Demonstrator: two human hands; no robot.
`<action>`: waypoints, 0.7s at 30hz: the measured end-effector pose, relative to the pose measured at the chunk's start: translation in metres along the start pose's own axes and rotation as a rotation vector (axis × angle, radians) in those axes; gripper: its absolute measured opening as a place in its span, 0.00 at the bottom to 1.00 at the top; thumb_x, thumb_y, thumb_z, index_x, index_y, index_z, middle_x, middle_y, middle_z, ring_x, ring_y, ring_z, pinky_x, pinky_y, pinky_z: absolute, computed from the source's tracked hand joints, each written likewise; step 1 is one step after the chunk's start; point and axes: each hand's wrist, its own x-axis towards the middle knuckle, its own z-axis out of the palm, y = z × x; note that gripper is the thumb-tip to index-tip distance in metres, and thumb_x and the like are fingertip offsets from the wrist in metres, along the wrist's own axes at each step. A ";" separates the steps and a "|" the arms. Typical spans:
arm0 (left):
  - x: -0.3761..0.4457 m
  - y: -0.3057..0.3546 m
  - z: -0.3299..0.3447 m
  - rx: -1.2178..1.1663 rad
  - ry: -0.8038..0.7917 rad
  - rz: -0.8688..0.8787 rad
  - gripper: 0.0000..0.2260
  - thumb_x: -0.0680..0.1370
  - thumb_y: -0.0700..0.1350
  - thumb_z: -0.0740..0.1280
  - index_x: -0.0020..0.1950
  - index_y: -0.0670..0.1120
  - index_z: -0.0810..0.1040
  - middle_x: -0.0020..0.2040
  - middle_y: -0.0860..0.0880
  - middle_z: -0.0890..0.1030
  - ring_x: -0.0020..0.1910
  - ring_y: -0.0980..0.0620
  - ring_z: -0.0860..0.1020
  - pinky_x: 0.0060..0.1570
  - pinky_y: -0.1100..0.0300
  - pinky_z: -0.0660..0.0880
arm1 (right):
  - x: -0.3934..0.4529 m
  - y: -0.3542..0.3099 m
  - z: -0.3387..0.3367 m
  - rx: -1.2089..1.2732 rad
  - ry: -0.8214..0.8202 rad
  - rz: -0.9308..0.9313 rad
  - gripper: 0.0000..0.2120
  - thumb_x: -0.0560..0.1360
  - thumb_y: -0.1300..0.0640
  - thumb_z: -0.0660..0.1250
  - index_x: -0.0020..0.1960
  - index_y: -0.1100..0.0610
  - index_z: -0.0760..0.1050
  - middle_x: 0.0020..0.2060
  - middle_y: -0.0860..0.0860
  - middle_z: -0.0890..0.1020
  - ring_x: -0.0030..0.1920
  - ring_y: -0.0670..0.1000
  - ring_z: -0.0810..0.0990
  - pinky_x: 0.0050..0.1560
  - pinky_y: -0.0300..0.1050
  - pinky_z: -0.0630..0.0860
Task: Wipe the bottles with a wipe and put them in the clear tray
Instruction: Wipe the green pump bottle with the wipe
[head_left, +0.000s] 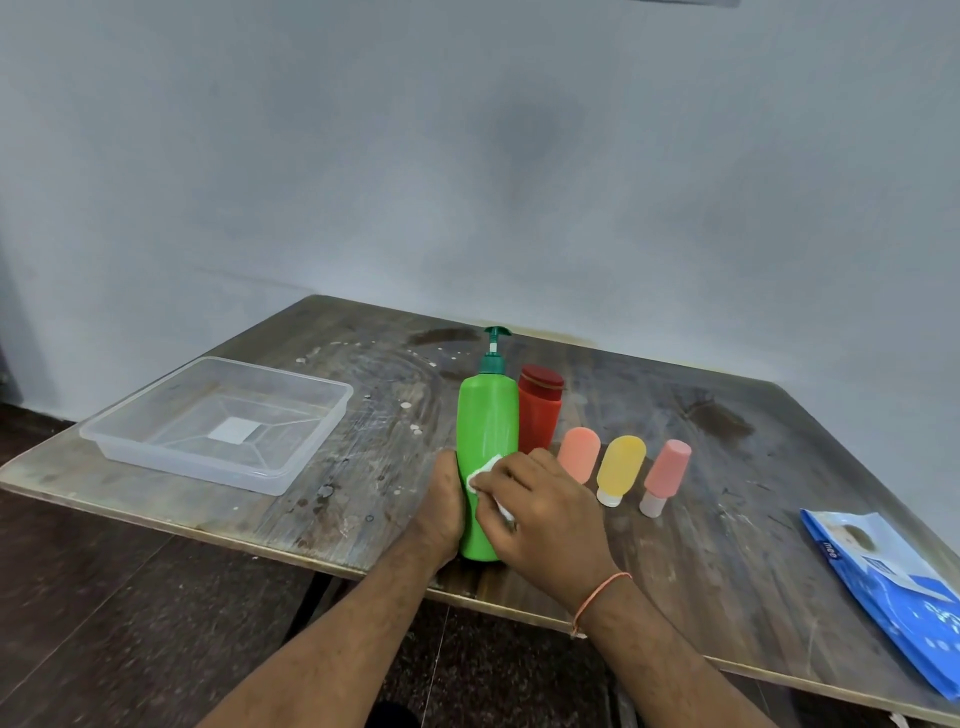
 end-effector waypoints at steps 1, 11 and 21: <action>0.002 -0.002 -0.001 0.007 0.008 -0.008 0.21 0.84 0.45 0.48 0.35 0.46 0.72 0.29 0.48 0.75 0.29 0.52 0.75 0.29 0.61 0.74 | -0.001 0.002 -0.001 0.001 -0.008 -0.011 0.03 0.78 0.57 0.73 0.51 0.52 0.85 0.45 0.46 0.82 0.44 0.51 0.76 0.42 0.47 0.76; 0.007 -0.008 -0.004 0.046 0.050 -0.018 0.21 0.84 0.47 0.50 0.41 0.44 0.79 0.36 0.42 0.81 0.38 0.44 0.79 0.41 0.52 0.78 | 0.002 0.004 -0.002 0.005 0.038 0.054 0.03 0.78 0.56 0.74 0.51 0.51 0.86 0.45 0.45 0.83 0.44 0.50 0.77 0.42 0.46 0.76; 0.006 -0.008 -0.001 -0.010 0.020 -0.037 0.24 0.86 0.46 0.47 0.44 0.41 0.80 0.35 0.41 0.83 0.33 0.48 0.82 0.34 0.57 0.79 | 0.005 0.014 -0.006 -0.009 0.079 0.119 0.04 0.79 0.55 0.73 0.51 0.51 0.87 0.46 0.44 0.85 0.45 0.50 0.79 0.43 0.45 0.78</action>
